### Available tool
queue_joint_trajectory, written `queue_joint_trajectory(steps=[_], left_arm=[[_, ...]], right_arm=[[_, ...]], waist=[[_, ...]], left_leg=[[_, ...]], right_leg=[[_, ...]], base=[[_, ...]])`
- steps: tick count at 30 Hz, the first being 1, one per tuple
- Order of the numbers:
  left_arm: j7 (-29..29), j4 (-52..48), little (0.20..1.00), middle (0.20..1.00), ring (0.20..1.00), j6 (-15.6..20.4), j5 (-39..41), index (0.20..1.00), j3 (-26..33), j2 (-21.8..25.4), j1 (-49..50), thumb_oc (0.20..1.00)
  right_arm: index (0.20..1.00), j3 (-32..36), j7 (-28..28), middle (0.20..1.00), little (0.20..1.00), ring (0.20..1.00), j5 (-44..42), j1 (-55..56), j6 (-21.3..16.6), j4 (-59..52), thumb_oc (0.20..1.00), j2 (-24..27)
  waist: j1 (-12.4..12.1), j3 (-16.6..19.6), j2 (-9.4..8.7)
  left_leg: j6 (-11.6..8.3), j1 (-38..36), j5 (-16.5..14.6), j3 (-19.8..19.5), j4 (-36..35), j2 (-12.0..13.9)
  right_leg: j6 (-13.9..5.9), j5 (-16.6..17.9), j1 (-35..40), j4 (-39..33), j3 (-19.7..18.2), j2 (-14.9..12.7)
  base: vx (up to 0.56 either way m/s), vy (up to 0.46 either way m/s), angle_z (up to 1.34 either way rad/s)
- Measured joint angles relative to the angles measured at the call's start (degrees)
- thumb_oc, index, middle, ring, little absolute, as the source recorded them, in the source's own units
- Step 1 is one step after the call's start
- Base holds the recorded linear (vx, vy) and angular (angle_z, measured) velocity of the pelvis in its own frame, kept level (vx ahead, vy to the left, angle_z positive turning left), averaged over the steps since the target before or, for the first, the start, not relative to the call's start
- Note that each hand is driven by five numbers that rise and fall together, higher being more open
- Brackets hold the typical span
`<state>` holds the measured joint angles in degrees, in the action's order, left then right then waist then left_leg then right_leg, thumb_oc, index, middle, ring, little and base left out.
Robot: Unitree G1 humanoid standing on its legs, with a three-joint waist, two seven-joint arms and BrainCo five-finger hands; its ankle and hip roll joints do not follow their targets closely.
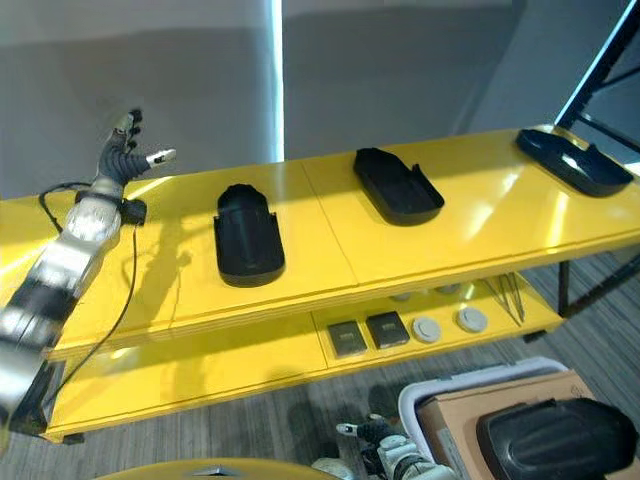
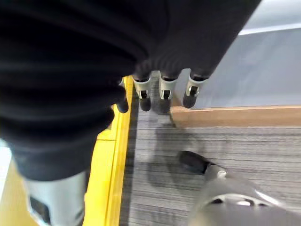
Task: Move parts from the plastic box to the shelf.
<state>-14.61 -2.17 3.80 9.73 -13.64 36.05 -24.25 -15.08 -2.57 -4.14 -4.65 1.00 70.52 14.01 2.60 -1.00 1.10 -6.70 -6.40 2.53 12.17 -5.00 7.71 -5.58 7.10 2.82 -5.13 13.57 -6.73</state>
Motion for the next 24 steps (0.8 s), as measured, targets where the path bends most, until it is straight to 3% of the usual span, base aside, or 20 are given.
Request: queue_joint_trajectory(steps=[1,3,4,6,8,10,16,18,24], left_arm=[[0.79,-6.10,0.200,0.200,0.200,3.58,-1.00,0.200,1.26,-1.48,7.70,0.200],[2.77,-7.80,0.200,0.200,0.200,4.40,1.08,0.200,2.59,-5.95,12.47,0.200],[5.22,-3.76,0.200,0.200,0.200,4.26,2.56,0.200,2.15,-6.29,12.87,0.200],[7.67,-11.44,0.200,0.200,0.200,4.43,4.83,0.200,5.94,-10.66,21.80,0.200],[11.94,-14.91,0.200,0.200,0.200,5.85,6.50,0.200,1.40,-13.36,28.07,0.200],[14.66,-13.56,0.200,0.200,0.200,5.20,7.42,0.200,-0.72,-11.45,28.11,0.200],[17.44,-9.41,0.200,0.200,0.200,4.18,10.68,0.200,-5.28,-11.83,26.20,0.200],[18.87,-6.80,0.200,0.200,0.200,3.49,10.45,0.200,-8.88,-11.92,24.17,0.200],[18.49,-0.38,0.200,0.200,0.200,3.02,10.06,0.200,-11.42,-12.85,13.95,0.200]], right_arm=[[1.000,0.09,0.04,1.000,1.000,1.000,0.11,1.84,-0.32,0.24,1.000,-0.38],[1.000,0.56,0.11,1.000,1.000,1.000,1.20,3.23,-0.15,1.54,1.000,-1.33],[1.000,1.27,0.23,1.000,1.000,1.000,2.24,3.36,-0.12,3.03,1.000,-2.36],[1.000,2.61,0.14,1.000,1.000,1.000,2.31,5.05,-0.76,0.28,1.000,-2.60],[1.000,3.00,-0.16,1.000,1.000,1.000,2.25,6.07,-1.96,-0.41,1.000,-2.42],[1.000,2.99,-0.16,1.000,1.000,1.000,2.27,5.46,-1.91,0.42,1.000,-2.32],[1.000,3.94,-0.65,1.000,1.000,1.000,2.25,4.70,-2.14,0.75,1.000,-1.91],[1.000,3.99,-1.49,1.000,1.000,1.000,2.19,3.18,-2.59,0.19,1.000,-1.95],[1.000,1.99,-1.86,1.000,1.000,1.000,2.20,-0.60,-3.36,0.15,1.000,-1.98]], waist=[[-1.30,0.31,-0.42],[-2.67,0.39,-0.94],[-1.53,0.32,-1.65],[0.38,-0.14,-1.89],[0.33,-0.36,-1.60],[0.16,-0.61,-1.46],[0.90,-3.06,-0.56],[1.54,-5.78,-0.84],[3.04,-10.66,-1.68]], left_leg=[[0.14,-0.91,-0.28,-0.05,0.01,-0.23],[0.75,-1.00,-0.60,-0.23,0.01,-0.66],[1.22,0.52,-0.26,-0.62,0.01,-1.27],[1.03,0.47,-0.53,0.13,-0.01,-1.45],[1.26,0.46,-0.54,0.69,0.00,-1.43],[1.24,1.19,-0.40,0.77,0.01,-1.31],[1.44,3.36,0.32,1.69,0.02,-1.26],[1.26,5.03,0.95,2.08,0.09,-1.29],[1.20,8.43,1.97,2.85,0.35,-1.20]], right_leg=[[-0.36,-0.38,0.59,0.01,0.03,-0.24],[-0.83,-0.83,0.48,0.01,0.03,-0.67],[-0.76,-0.35,-0.61,0.00,-0.08,-1.27],[-0.76,-0.33,-0.79,0.00,-0.48,-1.42],[-0.77,-0.35,-1.40,0.00,-1.31,-1.37],[-0.74,-0.20,-2.49,0.00,-1.59,-1.24],[-0.58,0.66,-5.20,-0.01,-2.37,-1.00],[-0.71,1.70,-7.23,0.01,-3.06,-0.88],[-0.59,2.81,-11.30,0.00,-3.89,-0.60]], base=[[0.03,0.029,0.06],[-0.01,0.028,0.04],[-0.05,0.045,-0.03],[-0.05,0.041,-0.17],[-0.04,0.025,-0.15],[-0.05,0.015,-0.04],[-0.05,0.010,-0.08],[-0.09,-0.001,-0.12],[-0.06,-0.003,-0.09]])
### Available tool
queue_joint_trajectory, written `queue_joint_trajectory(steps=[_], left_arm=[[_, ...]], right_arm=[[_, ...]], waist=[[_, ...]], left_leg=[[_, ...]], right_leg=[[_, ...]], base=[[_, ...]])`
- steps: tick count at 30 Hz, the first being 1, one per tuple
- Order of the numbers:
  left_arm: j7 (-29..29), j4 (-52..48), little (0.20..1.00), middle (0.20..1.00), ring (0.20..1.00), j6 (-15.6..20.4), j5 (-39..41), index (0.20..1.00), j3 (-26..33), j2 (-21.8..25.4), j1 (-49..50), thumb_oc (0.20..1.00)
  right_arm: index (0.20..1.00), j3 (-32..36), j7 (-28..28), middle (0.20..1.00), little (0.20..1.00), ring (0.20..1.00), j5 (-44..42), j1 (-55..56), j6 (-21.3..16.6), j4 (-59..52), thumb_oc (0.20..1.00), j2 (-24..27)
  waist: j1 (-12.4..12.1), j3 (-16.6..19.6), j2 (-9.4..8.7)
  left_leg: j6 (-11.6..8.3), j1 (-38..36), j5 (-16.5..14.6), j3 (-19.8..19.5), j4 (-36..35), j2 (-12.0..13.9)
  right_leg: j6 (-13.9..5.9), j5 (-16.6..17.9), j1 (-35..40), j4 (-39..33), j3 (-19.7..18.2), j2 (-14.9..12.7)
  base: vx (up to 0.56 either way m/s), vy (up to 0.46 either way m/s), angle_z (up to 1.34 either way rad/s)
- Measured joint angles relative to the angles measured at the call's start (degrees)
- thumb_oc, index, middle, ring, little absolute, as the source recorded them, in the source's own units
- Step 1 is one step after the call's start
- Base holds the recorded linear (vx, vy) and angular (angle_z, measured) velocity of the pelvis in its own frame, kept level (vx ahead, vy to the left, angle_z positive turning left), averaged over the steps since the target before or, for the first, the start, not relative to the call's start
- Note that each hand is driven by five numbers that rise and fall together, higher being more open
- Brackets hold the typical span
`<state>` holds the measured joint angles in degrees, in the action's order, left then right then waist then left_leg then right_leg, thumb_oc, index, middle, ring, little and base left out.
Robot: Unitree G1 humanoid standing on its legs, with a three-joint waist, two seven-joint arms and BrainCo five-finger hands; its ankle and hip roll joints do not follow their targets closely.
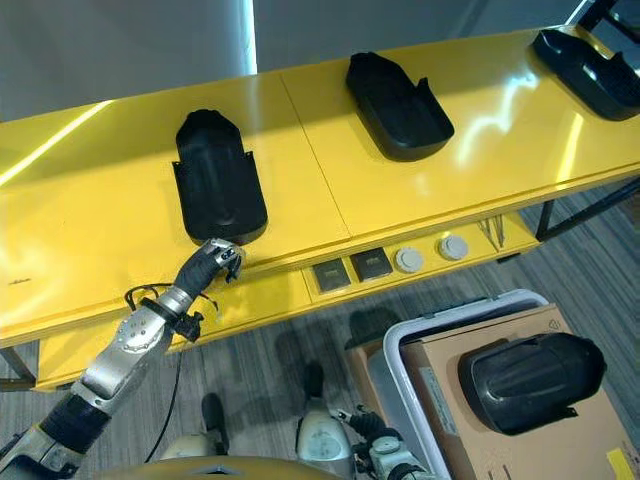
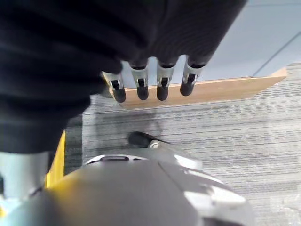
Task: Move parts from the plastic box to the shelf.
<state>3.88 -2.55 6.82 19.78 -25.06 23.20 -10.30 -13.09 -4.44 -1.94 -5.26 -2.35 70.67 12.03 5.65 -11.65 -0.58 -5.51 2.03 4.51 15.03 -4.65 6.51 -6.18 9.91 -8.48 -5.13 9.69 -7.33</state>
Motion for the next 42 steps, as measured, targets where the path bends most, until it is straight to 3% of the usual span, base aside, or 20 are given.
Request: queue_joint_trajectory(steps=[4,13,22,26,31,34,36,37,38,39,42], left_arm=[[-3.91,1.17,0.200,0.200,0.200,0.11,-1.65,0.200,0.03,-3.03,-5.26,0.200],[-9.59,3.57,0.200,0.200,0.200,0.86,-3.18,0.200,3.64,-3.09,-6.42,0.200],[-10.96,3.31,0.200,0.200,0.200,1.37,-3.11,0.200,5.30,-3.06,-5.09,0.200],[-8.34,-3.86,0.200,0.200,0.200,1.38,-2.29,0.200,6.37,-2.81,-1.48,0.200],[-5.77,-8.48,0.200,0.200,0.200,2.72,-0.76,0.200,4.11,-1.22,1.84,0.200],[-4.63,-7.57,0.200,0.200,0.200,3.13,-0.87,0.200,-0.09,-0.22,2.24,0.200],[-4.70,-7.12,0.200,0.200,0.200,3.45,-1.05,0.200,-1.09,0.02,2.12,0.200],[-4.77,-6.31,0.250,0.250,0.250,3.92,-1.44,0.250,-0.84,1.30,2.08,0.250],[-4.92,-5.65,0.595,0.595,0.595,3.87,-1.57,0.595,-0.94,2.23,1.92,0.595],[-4.88,-5.29,1.000,1.000,1.000,3.87,-2.03,1.000,-0.87,2.87,1.95,1.000],[-5.73,-3.78,1.000,1.000,1.000,3.95,-3.15,1.000,0.53,2.54,2.73,1.000]], right_arm=[[1.000,-0.28,-2.14,1.000,1.000,1.000,-0.01,-0.84,-0.02,-0.02,1.000,-0.14],[1.000,-0.27,-2.41,1.000,1.000,1.000,-0.01,-0.82,-0.15,0.05,1.000,-0.17],[1.000,-0.26,-2.53,1.000,1.000,1.000,0.01,-0.67,0.07,0.12,1.000,-0.16],[1.000,0.01,-2.48,1.000,1.000,1.000,-0.06,0.73,0.05,-0.53,1.000,-0.12],[1.000,4.51,-2.71,1.000,1.000,1.000,-4.66,3.88,-0.24,-2.44,1.000,-1.43],[1.000,6.40,-4.15,1.000,1.000,1.000,-8.27,6.19,-1.43,-4.57,1.000,-2.61],[1.000,6.41,-4.66,1.000,1.000,1.000,-9.04,6.12,-1.65,-4.82,1.000,-3.48],[1.000,6.47,-5.06,1.000,1.000,1.000,-9.07,5.86,-1.82,-5.99,1.000,-4.24],[1.000,6.43,-5.33,1.000,1.000,1.000,-9.15,6.30,-1.92,-6.73,1.000,-4.84],[1.000,6.43,-5.56,1.000,1.000,1.000,-9.16,6.17,-1.97,-6.77,1.000,-5.15],[1.000,6.98,-6.35,1.000,1.000,1.000,-9.31,6.70,-1.44,-5.41,1.000,-5.12]], waist=[[0.94,-0.51,0.00],[0.99,-0.51,0.01],[0.69,-0.47,-0.04],[0.60,-0.29,-0.36],[0.74,2.06,-2.61],[1.59,4.15,-5.11],[2.77,4.62,-7.29],[3.14,4.62,-8.18],[3.91,4.79,-8.96],[3.90,4.48,-8.68],[1.94,3.09,-6.02]], left_leg=[[-0.05,0.96,0.14,0.75,0.01,-0.01],[-0.04,0.72,0.10,1.10,0.01,0.08],[-0.13,-1.26,-0.08,1.22,-0.02,0.15],[-0.10,-4.03,-1.07,0.68,-0.33,0.29],[0.12,-6.32,-1.66,0.53,-0.31,-0.10],[1.11,-6.94,-2.38,1.30,-0.31,-2.03],[1.59,-6.91,-2.73,4.46,0.15,-4.20],[2.12,-6.62,-3.43,5.76,0.59,-4.34],[2.46,-6.92,-3.24,7.59,0.37,-5.01],[2.75,-6.78,-2.95,9.19,0.47,-4.71],[2.68,-7.67,-2.55,15.57,1.07,-0.32]], right_leg=[[0.12,0.23,-1.38,0.11,-0.34,0.06],[0.11,0.22,-1.45,0.03,-1.09,0.27],[0.06,0.07,0.61,0.01,-1.03,0.27],[0.18,-0.27,3.93,0.36,-0.18,0.24],[0.02,-0.83,6.46,0.41,0.13,-0.05],[-1.32,-1.30,5.25,2.08,-1.59,-1.36],[-2.91,0.44,3.21,1.80,-4.75,-2.63],[-3.14,0.91,2.30,1.81,-6.32,-3.42],[-4.68,0.78,1.64,0.82,-6.40,-3.81],[-4.21,-0.63,1.31,0.34,-5.65,-4.46],[-0.99,-5.97,-1.74,11.57,10.34,-4.84]], base=[[-0.01,-0.007,-0.09],[0.00,-0.003,-0.02],[0.01,0.007,0.00],[0.04,0.063,0.09],[-0.03,0.164,0.06],[-0.16,0.192,-0.27],[-0.15,0.104,-0.63],[-0.05,0.026,-0.75],[-0.14,0.081,-0.88],[-0.13,0.063,-0.89],[-0.14,0.030,-0.95]])
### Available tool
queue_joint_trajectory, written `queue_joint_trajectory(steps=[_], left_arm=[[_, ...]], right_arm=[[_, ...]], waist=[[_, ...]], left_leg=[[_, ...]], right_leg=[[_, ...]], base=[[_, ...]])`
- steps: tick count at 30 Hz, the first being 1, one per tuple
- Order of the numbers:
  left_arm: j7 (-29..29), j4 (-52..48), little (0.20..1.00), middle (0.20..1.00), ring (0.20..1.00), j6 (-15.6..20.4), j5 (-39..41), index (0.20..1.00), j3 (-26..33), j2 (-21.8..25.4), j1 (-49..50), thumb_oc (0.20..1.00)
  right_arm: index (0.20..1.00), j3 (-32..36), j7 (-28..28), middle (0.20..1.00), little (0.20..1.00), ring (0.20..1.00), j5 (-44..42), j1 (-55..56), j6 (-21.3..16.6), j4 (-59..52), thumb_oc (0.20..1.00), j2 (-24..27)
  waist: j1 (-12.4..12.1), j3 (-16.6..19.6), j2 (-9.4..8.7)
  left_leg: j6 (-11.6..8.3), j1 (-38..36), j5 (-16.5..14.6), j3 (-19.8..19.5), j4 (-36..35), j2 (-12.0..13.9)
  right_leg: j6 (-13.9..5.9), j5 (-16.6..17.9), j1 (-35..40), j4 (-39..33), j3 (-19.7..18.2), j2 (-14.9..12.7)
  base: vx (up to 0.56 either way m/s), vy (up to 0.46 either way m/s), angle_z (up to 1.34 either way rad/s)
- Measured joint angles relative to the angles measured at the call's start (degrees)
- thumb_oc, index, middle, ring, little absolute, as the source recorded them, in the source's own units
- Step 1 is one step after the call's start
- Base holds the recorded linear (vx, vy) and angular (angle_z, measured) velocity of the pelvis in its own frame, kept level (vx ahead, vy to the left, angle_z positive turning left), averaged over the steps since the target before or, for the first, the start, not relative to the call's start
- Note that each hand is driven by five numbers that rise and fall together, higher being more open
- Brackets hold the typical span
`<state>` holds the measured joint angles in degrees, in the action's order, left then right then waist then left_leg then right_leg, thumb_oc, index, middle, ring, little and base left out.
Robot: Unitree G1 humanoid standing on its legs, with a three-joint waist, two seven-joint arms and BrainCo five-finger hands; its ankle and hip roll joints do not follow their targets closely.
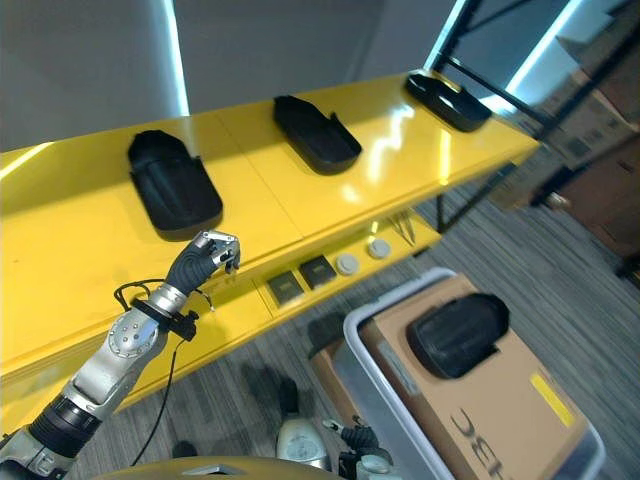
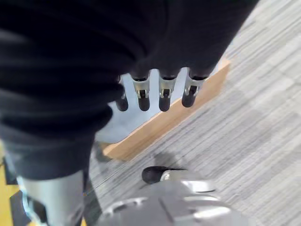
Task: Move parts from the plastic box to the shelf.
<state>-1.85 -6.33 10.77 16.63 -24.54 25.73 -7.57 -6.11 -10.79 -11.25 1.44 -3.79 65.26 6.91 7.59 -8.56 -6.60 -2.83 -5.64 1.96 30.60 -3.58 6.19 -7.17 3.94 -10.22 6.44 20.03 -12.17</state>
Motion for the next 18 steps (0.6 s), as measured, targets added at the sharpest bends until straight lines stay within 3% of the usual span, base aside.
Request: queue_joint_trajectory(steps=[2,3,4,5,6,8,12,13,14,15,16,17,18], left_arm=[[-0.82,1.81,1.000,1.000,1.000,0.00,-0.57,1.000,0.23,0.25,0.41,1.000],[-1.51,2.18,1.000,1.000,1.000,0.04,-1.28,1.000,1.02,0.33,0.73,1.000],[-1.71,2.71,1.000,1.000,1.000,0.29,-1.77,1.000,2.00,0.72,0.72,1.000],[-2.08,4.89,1.000,1.000,1.000,1.17,-2.67,1.000,3.50,-1.03,0.96,1.000],[-2.77,6.74,1.000,1.000,1.000,1.14,-3.35,1.000,5.24,-2.36,2.03,1.000],[-4.23,11.17,1.000,1.000,1.000,0.97,-4.89,1.000,6.15,-4.09,4.37,1.000],[-5.38,12.69,1.000,1.000,1.000,0.88,-6.94,1.000,6.26,-4.47,6.84,1.000],[-5.96,13.82,1.000,1.000,1.000,1.36,-7.35,1.000,7.50,-4.12,7.29,1.000],[-6.51,13.75,1.000,1.000,1.000,1.43,-7.44,1.000,7.63,-3.98,7.15,1.000],[-6.64,13.80,1.000,1.000,1.000,1.43,-7.54,1.000,7.28,-4.07,7.27,1.000],[-6.80,14.22,1.000,1.000,1.000,1.85,-8.24,1.000,6.57,-4.34,7.39,1.000],[-6.98,15.16,1.000,1.000,1.000,2.00,-9.16,1.000,5.34,-4.75,7.05,1.000],[-7.79,17.11,1.000,1.000,1.000,2.05,-10.86,1.000,3.80,-5.66,7.12,1.000]], right_arm=[[1.000,0.25,-0.37,1.000,1.000,1.000,0.33,0.32,0.03,1.19,1.000,1.59],[1.000,0.28,-0.49,1.000,1.000,1.000,0.45,0.79,0.09,1.15,1.000,2.54],[1.000,0.21,-0.52,1.000,1.000,1.000,0.49,1.49,0.22,1.03,1.000,2.90],[1.000,0.00,-0.57,1.000,1.000,1.000,0.65,0.45,0.15,1.20,1.000,3.59],[1.000,-0.11,-0.62,1.000,1.000,1.000,0.89,-0.27,0.17,1.75,1.000,4.48],[1.000,0.12,-0.67,1.000,1.000,1.000,1.24,0.17,-0.07,2.73,1.000,5.15],[1.000,-0.55,-0.62,1.000,1.000,1.000,1.76,1.53,0.17,3.37,1.000,4.94],[1.000,-0.59,-0.57,1.000,1.000,1.000,2.53,1.99,0.10,3.52,1.000,4.40],[1.000,-0.80,-0.58,1.000,1.000,1.000,2.67,1.89,0.08,3.84,1.000,4.38],[1.000,-1.80,-0.60,1.000,1.000,1.000,2.66,1.81,0.15,4.34,1.000,4.98],[1.000,-2.73,-0.64,1.000,1.000,1.000,2.72,1.77,0.18,4.44,1.000,5.82],[1.000,-3.20,-0.68,1.000,1.000,1.000,2.74,1.10,0.17,4.52,1.000,7.06],[1.000,-2.82,-0.84,1.000,1.000,1.000,2.80,-0.63,0.05,5.80,1.000,8.47]], waist=[[-1.52,-0.36,1.45],[-1.89,-0.08,1.77],[-1.83,0.05,1.29],[-2.17,-0.06,2.51],[-2.82,0.19,3.88],[-2.49,1.04,7.87],[-1.96,0.87,8.55],[-2.04,0.15,7.17],[-2.61,-0.38,6.20],[-3.48,-0.61,5.86],[-3.78,-0.69,5.72],[-4.30,-0.95,5.92],[-4.91,-1.43,6.62]], left_leg=[[0.04,-1.56,-0.13,2.88,0.28,2.51],[-0.70,-2.72,-0.38,2.39,-0.23,2.23],[-1.33,-3.12,-0.05,2.86,-0.05,1.68],[-2.43,-3.40,-0.20,4.12,0.31,3.00],[-2.34,-3.24,-0.28,4.69,0.47,3.86],[-2.80,-3.40,0.14,3.36,1.22,6.28],[-3.14,-2.70,1.06,-0.17,5.93,8.43],[-4.50,0.52,1.90,-2.50,13.89,9.80],[-4.64,2.51,2.14,-4.30,19.23,10.62],[-5.69,4.20,2.20,-6.38,21.92,10.69],[-7.90,5.42,0.31,-10.43,21.44,8.60],[-9.06,5.79,-1.03,-15.94,17.94,4.62],[-7.65,5.56,-1.91,-25.91,9.60,-1.91]], right_leg=[[-0.49,-5.31,0.48,11.55,1.46,-0.75],[-1.01,-5.32,3.55,12.13,1.03,-1.19],[-0.85,-7.25,5.74,7.77,0.51,-0.47],[-0.36,-5.90,6.58,4.69,1.08,1.00],[0.78,-4.54,6.60,1.61,0.46,2.67],[2.72,-1.97,8.62,-4.23,-1.50,6.77],[3.42,-1.51,9.95,-7.13,-2.84,8.45],[4.71,-2.71,9.92,-6.77,-2.83,7.61],[5.31,-2.37,10.35,-7.04,-4.03,6.91],[6.10,-1.72,11.25,-8.00,-5.28,6.76],[6.52,-0.64,11.22,-8.50,-6.26,6.50],[6.44,0.08,10.78,-9.05,-7.83,6.02],[5.58,1.58,10.33,-10.88,-10.65,5.48]], base=[[-0.05,-0.069,-0.79],[-0.09,-0.167,-0.55],[-0.08,-0.264,-0.55],[0.02,-0.184,-0.75],[0.03,-0.303,-0.84],[0.03,-0.266,-0.76],[-0.01,-0.268,-0.32],[-0.09,-0.154,-0.25],[-0.09,-0.087,-0.46],[-0.07,-0.048,-0.38],[0.06,-0.025,-0.45],[0.09,0.002,-0.72],[0.10,0.034,-1.00]])
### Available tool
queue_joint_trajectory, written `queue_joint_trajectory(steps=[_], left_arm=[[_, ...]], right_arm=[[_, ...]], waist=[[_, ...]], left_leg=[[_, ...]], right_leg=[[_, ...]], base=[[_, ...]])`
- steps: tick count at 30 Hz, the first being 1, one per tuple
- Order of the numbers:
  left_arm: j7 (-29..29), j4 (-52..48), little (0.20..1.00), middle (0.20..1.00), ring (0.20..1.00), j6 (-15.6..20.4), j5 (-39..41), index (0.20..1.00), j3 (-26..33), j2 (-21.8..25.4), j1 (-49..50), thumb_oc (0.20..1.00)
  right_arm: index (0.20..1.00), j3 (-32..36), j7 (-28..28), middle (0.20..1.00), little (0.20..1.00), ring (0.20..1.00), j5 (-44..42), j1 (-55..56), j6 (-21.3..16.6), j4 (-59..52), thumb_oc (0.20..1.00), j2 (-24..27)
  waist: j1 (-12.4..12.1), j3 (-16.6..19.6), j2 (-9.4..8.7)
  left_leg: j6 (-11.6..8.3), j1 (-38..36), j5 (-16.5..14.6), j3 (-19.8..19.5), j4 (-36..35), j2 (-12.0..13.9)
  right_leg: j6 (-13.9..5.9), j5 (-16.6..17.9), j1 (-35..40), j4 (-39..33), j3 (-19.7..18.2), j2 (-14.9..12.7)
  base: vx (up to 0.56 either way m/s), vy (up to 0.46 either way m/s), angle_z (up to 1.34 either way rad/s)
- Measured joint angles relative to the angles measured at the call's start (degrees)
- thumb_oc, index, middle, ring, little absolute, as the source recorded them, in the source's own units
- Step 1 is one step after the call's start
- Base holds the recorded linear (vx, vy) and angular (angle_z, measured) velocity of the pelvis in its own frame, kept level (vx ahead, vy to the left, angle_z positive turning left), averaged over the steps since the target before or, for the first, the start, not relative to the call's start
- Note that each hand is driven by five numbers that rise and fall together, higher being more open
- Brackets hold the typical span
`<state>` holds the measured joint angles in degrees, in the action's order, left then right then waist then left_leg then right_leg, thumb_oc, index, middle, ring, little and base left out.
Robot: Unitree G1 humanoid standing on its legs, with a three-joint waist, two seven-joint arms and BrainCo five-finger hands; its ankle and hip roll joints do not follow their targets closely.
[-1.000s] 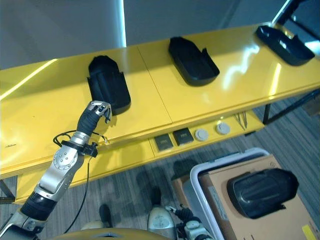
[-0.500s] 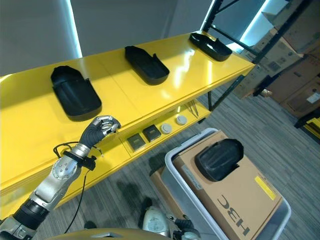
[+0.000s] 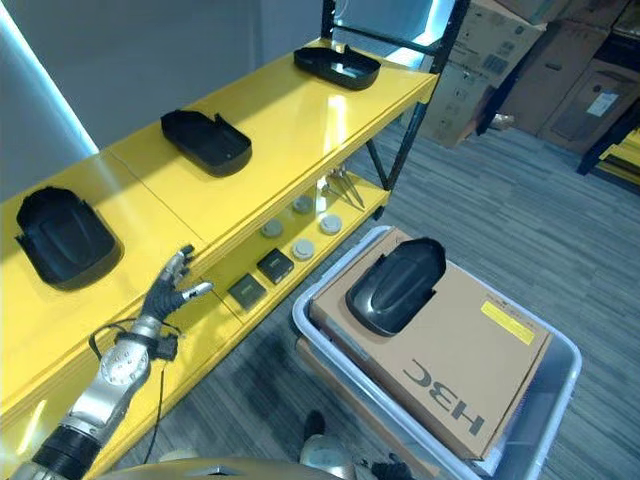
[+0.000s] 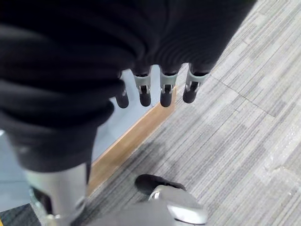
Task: Move parts from the plastic box to the shelf.
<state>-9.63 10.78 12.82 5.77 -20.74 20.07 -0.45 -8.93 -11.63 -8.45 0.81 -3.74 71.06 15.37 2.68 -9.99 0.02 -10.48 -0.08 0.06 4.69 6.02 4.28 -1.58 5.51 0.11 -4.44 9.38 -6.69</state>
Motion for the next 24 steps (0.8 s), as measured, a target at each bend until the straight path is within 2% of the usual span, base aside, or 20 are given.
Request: queue_joint_trajectory(steps=[2,4,5,6,8,9,10,11,12,13,14,15,16,17,18,20,21,22,23,24], left_arm=[[-0.43,2.53,1.000,1.000,1.000,-0.25,-1.78,1.000,-1.19,-0.79,0.12,1.000],[-0.61,7.57,1.000,1.000,1.000,-0.65,-3.73,1.000,-3.32,-1.07,0.20,1.000],[-0.48,8.19,1.000,1.000,1.000,-1.08,-3.80,1.000,-3.87,-0.99,0.22,1.000],[-0.40,8.61,1.000,1.000,1.000,-1.28,-3.88,1.000,-3.98,-0.95,0.76,1.000],[0.00,10.31,1.000,1.000,1.000,-1.47,-5.05,1.000,-4.85,-0.90,0.37,1.000],[0.09,11.91,1.000,1.000,1.000,-1.56,-6.50,1.000,-5.86,0.98,0.76,1.000],[0.23,16.18,1.000,1.000,1.000,-2.43,-7.28,1.000,-6.47,0.79,1.32,1.000],[0.73,17.95,1.000,1.000,1.000,-3.37,-7.85,1.000,-6.72,0.47,1.76,1.000],[0.78,18.27,1.000,1.000,1.000,-3.68,-8.39,1.000,-6.74,0.47,2.07,1.000],[0.66,20.41,1.000,1.000,1.000,-3.59,-9.28,1.000,-6.31,-0.18,2.11,1.000],[0.24,22.72,1.000,1.000,1.000,-3.86,-10.20,1.000,-6.24,-0.54,1.89,1.000],[0.46,23.43,1.000,1.000,1.000,-4.34,-11.05,1.000,-6.47,-0.73,1.43,1.000],[0.16,23.78,1.000,1.000,1.000,-4.27,-11.69,1.000,-6.37,-0.91,1.15,1.000],[-0.62,24.73,1.000,1.000,1.000,-4.00,-12.61,1.000,-4.90,-1.06,0.85,1.000],[-1.30,25.73,1.000,1.000,1.000,-4.06,-12.98,1.000,-3.88,-1.16,0.23,1.000],[-2.43,30.05,1.000,1.000,1.000,-4.10,-14.18,1.000,-3.26,-1.16,-0.01,1.000],[-4.05,32.30,1.000,1.000,1.000,-3.68,-14.49,1.000,1.27,-2.19,1.17,1.000],[-5.25,33.97,1.000,1.000,1.000,-3.61,-14.43,1.000,2.71,-1.96,2.00,1.000],[-6.43,39.43,1.000,1.000,1.000,-3.47,-14.48,1.000,4.78,-1.48,1.94,1.000],[-6.90,44.01,1.000,1.000,1.000,-3.83,-14.53,1.000,6.18,-2.11,1.21,1.000]], right_arm=[[1.000,1.36,-0.57,1.000,1.000,1.000,-0.07,-2.32,-0.28,0.22,1.000,0.60],[1.000,0.24,-1.29,1.000,1.000,1.000,0.18,-4.39,-1.07,0.16,1.000,1.10],[1.000,-0.76,-1.31,1.000,1.000,1.000,1.39,-4.26,-1.20,0.15,1.000,0.95],[1.000,-2.57,-1.32,1.000,1.000,1.000,2.45,-3.91,-1.09,0.17,1.000,0.50],[1.000,-2.52,-1.23,1.000,1.000,1.000,3.74,-1.96,-1.09,-0.02,1.000,-1.41],[1.000,1.48,-1.51,1.000,1.000,1.000,3.28,0.41,-1.06,-0.23,1.000,-3.93],[1.000,2.64,-1.53,1.000,1.000,1.000,2.60,0.32,-1.10,-0.52,1.000,-4.22],[1.000,2.38,-1.57,1.000,1.000,1.000,2.02,0.68,-1.03,-0.75,1.000,-4.25],[1.000,2.25,-1.69,1.000,1.000,1.000,1.96,1.03,-1.11,-1.45,1.000,-4.48],[1.000,2.52,-2.00,1.000,1.000,1.000,1.93,0.23,-1.05,-2.72,1.000,-4.52],[1.000,2.28,-2.34,1.000,1.000,1.000,1.98,-1.32,-1.06,-2.78,1.000,-4.17],[1.000,2.32,-2.80,1.000,1.000,1.000,1.97,-1.99,-1.21,-3.73,1.000,-4.12],[1.000,2.32,-3.46,1.000,1.000,1.000,2.01,-1.84,-0.95,-4.37,1.000,-4.42],[1.000,2.12,-4.02,1.000,1.000,1.000,2.11,-0.32,-0.20,-13.04,1.000,-4.58],[1.000,1.58,-4.12,1.000,1.000,1.000,2.50,1.03,-1.35,-18.48,1.000,-4.02],[1.000,-1.72,-4.55,1.000,1.000,1.000,5.14,2.92,-2.74,-27.12,1.000,-2.14],[1.000,-3.71,-4.77,1.000,1.000,1.000,10.27,9.14,-4.85,-39.56,1.000,0.28],[1.000,-4.05,-4.87,1.000,1.000,1.000,11.77,10.03,-6.11,-41.11,1.000,0.52],[1.000,-4.87,-4.99,1.000,1.000,1.000,13.41,10.28,-5.80,-41.59,1.000,-0.04],[1.000,-5.69,-4.96,1.000,1.000,1.000,13.69,10.13,-5.64,-42.73,1.000,0.55]], waist=[[-0.16,-1.28,1.18],[-0.50,-1.73,2.38],[-0.78,-2.12,2.60],[-1.00,-2.09,3.25],[-0.09,-1.86,2.82],[0.77,-1.55,-0.25],[0.80,-1.64,0.03],[2.26,-1.84,-0.14],[2.58,-2.04,-0.95],[2.31,-2.13,-0.91],[1.41,-2.68,-0.37],[2.84,-2.86,-0.59],[2.74,-2.80,-1.28],[0.90,-3.76,-1.18],[1.43,-4.36,-0.79],[3.12,-4.97,0.19],[2.69,-4.68,-0.39],[2.32,-4.36,-1.89],[2.00,-3.63,-4.82],[1.63,-3.69,-4.75]], left_leg=[[3.51,-1.25,0.95,-6.17,-8.68,-3.89],[6.19,-0.60,0.80,-13.51,-10.56,-6.16],[8.15,0.19,2.19,-12.22,-8.47,-6.26],[9.37,0.81,1.73,-11.03,-7.25,-6.21],[9.75,0.51,1.83,-10.39,-8.62,-5.82],[10.75,-0.08,2.57,-9.01,-9.87,-7.70],[11.95,-0.29,3.83,-7.47,-10.57,-7.46],[12.16,-0.84,3.81,-5.87,-10.51,-7.78],[12.34,-1.08,3.56,-4.83,-10.55,-8.44],[12.93,-0.92,3.77,-2.48,-10.60,-8.15],[13.25,-0.48,3.50,1.82,-10.58,-6.76],[13.55,-0.57,3.20,2.54,-10.57,-6.78],[13.78,-0.57,3.41,3.95,-10.55,-6.41],[13.97,-0.65,3.41,7.54,-10.57,-5.31],[13.84,-0.68,3.20,8.40,-10.54,-4.26],[13.41,-1.18,3.48,7.90,-10.57,-3.04],[12.14,-1.73,3.26,9.37,-10.57,-2.58],[11.22,-1.92,3.16,10.10,-10.57,-2.74],[9.58,-1.94,3.40,11.75,-10.59,-3.24],[8.56,-1.87,3.35,12.48,-10.59,-2.42]], right_leg=[[-0.83,0.46,-0.25,-0.67,-3.58,0.73],[-1.19,0.65,-0.55,-0.70,-7.89,2.15],[-1.32,0.50,-0.61,-0.72,-7.98,2.03],[-2.32,-0.23,-0.37,-0.54,-6.89,1.87],[-2.79,-0.79,-0.74,1.16,-4.75,1.37],[-3.90,-1.13,-1.61,2.55,-5.20,-0.68],[-4.55,-1.28,-2.66,2.97,-7.35,-0.63],[-4.72,-0.70,-2.56,2.48,-6.95,-1.02],[-5.28,0.92,-2.73,2.26,-6.93,-1.48],[-7.37,3.30,-4.34,2.56,-8.70,-1.31],[-9.99,5.87,-6.47,2.35,-9.95,-0.52],[-9.80,5.41,-6.06,2.20,-7.73,-1.01],[-9.06,4.07,-5.80,3.33,-5.14,-2.03],[-7.84,2.07,-7.33,6.03,-0.29,-2.93],[-7.68,1.09,-7.57,7.00,1.80,-3.48],[-8.94,0.16,-5.20,7.01,-2.15,-3.80],[-9.30,-0.58,-3.16,5.70,-3.85,-5.46],[-9.04,0.13,-2.40,4.28,-3.70,-6.15],[-9.38,0.92,-1.36,1.87,-3.57,-7.10],[-8.89,1.26,-1.00,-0.52,-3.81,-6.35]], base=[[0.09,0.065,-1.05],[0.05,0.093,-1.52],[0.01,0.156,-1.41],[0.00,0.206,-0.73],[-0.01,0.239,-0.11],[-0.03,0.248,-0.47],[-0.10,0.288,-0.74],[-0.14,0.226,-0.90],[-0.11,0.141,-0.76],[-0.08,0.049,-1.41],[-0.10,0.019,-1.34],[-0.10,0.018,-1.13],[-0.07,0.004,-0.81],[-0.03,-0.007,-1.06],[-0.05,-0.040,-0.92],[-0.07,-0.090,-0.23],[-0.07,-0.124,-0.35],[-0.01,-0.148,-0.58],[0.09,-0.222,-0.64],[0.10,-0.166,-0.66]])
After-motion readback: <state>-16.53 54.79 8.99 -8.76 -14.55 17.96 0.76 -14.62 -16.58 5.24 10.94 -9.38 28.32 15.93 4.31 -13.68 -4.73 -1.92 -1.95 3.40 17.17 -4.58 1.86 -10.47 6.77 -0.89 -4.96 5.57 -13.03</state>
